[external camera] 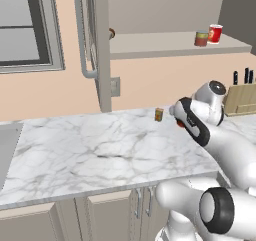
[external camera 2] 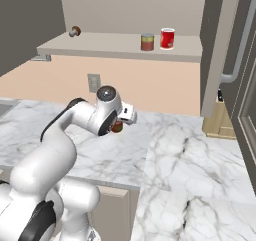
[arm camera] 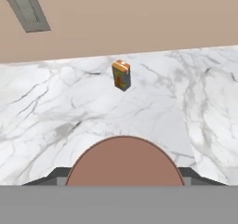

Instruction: Pick the cans from the counter and place them in their designated side in the cabinet.

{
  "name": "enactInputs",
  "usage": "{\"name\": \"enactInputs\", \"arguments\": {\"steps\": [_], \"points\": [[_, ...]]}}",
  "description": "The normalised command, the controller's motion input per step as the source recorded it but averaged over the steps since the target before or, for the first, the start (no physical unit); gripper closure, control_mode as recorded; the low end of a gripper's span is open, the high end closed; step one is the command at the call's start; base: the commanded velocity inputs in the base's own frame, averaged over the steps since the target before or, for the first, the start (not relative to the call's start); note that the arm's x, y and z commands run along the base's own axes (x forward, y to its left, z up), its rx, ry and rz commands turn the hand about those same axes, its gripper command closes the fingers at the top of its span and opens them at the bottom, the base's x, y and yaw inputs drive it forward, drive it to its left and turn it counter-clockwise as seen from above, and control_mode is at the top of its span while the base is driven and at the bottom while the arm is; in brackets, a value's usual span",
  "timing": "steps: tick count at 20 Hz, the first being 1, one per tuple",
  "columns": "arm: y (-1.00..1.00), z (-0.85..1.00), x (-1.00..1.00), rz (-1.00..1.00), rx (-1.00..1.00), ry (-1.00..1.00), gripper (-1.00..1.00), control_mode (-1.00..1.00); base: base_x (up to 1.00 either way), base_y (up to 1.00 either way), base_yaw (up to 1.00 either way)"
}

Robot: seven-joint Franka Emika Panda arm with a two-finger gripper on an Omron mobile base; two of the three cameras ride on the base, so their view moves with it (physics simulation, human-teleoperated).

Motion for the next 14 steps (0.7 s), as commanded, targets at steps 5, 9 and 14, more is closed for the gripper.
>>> {"name": "enactInputs", "arguments": {"steps": [5,9,14], "points": [[0.0,0.27,-0.18,0.0,0.0,-0.06,1.0,-1.0,0.0,0.0,0.0],[0.0,0.28,-0.14,0.0,0.0,-0.06,1.0,-1.0,0.0,0.0,0.0],[0.0,0.29,-0.16,0.0,0.0,-0.06,1.0,-1.0,0.0,0.0,0.0]]}}
